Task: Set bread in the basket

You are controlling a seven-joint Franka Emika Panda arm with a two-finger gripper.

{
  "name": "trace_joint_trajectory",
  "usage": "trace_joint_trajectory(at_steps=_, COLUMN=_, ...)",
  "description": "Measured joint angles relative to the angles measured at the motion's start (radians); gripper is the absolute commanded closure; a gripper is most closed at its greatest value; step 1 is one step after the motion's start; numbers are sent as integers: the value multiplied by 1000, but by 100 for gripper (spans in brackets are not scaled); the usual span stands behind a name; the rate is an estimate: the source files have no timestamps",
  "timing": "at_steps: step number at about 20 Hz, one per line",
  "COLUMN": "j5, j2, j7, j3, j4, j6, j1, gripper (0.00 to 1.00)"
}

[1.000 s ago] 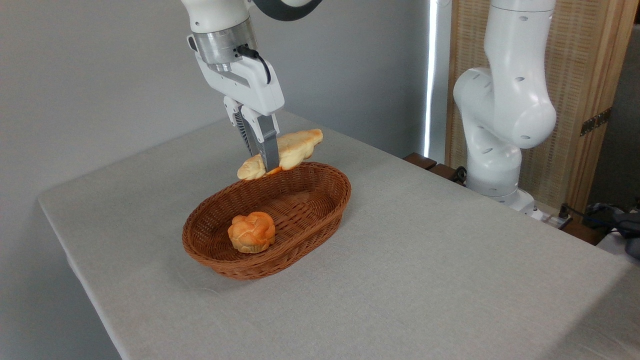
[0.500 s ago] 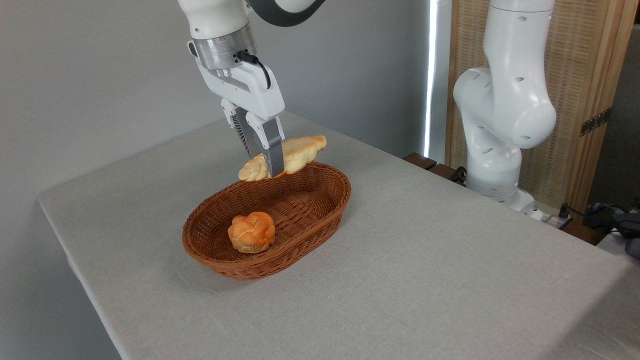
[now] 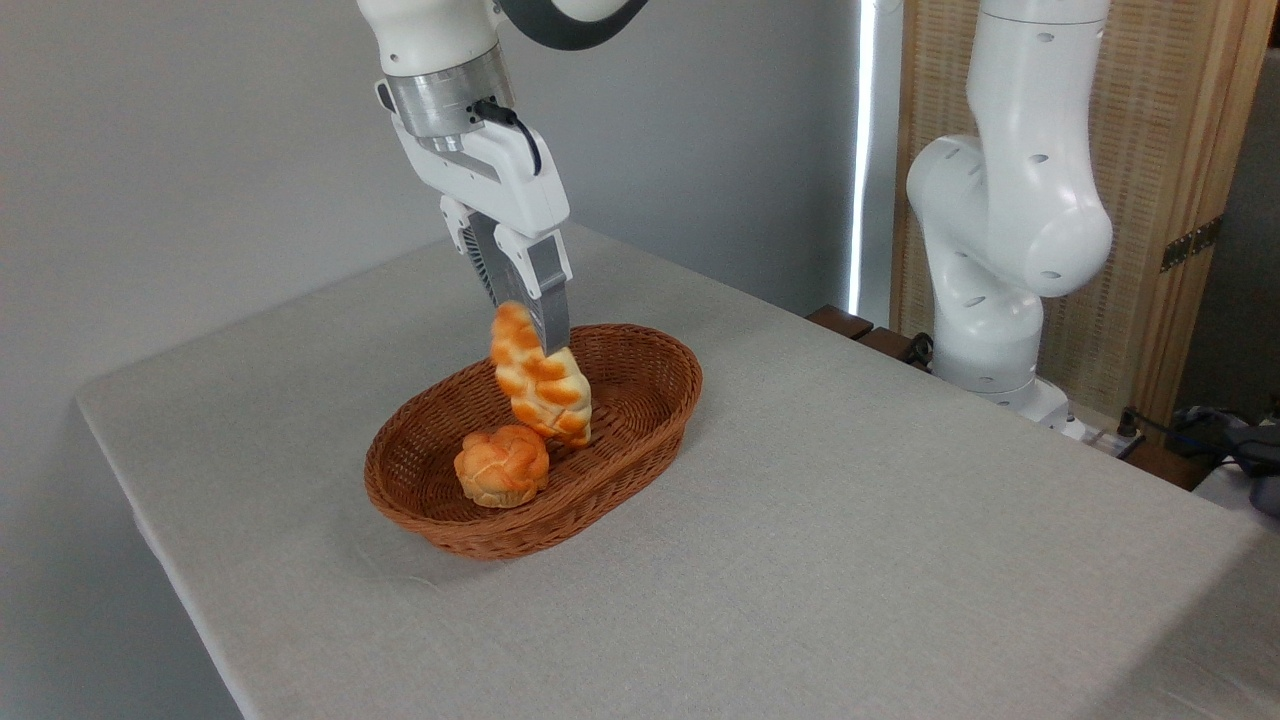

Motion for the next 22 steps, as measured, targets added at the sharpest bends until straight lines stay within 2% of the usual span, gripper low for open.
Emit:
trace_joint_trajectory(at_steps=2, j5=1, j2=-2, j7=0, j3=0, j4=4, j6=0, j1=0, gripper=0)
trace_joint_trajectory(at_steps=6, j5=56, j2=-8, j7=10, j3=-8, j4=6, j6=-3, j1=-1, gripper=0)
trace_joint_trajectory(at_steps=8, j5=68, j2=-8, j7=11, j3=-24, j4=6, j6=-18, j1=-4, gripper=0)
trace_joint_trajectory(at_steps=16, j5=75, j2=-16, j7=10, j3=-27, j4=9, j6=-26, j1=0, gripper=0)
trace_joint_trajectory(at_steps=18, j5=75, j2=-18, j7=9, j3=-26, j4=32, j6=-26, j1=15, gripper=0)
trace_joint_trajectory(at_steps=22, j5=38, j2=-10, j7=10, j3=-24, j4=102, j6=-26, j1=83, gripper=0)
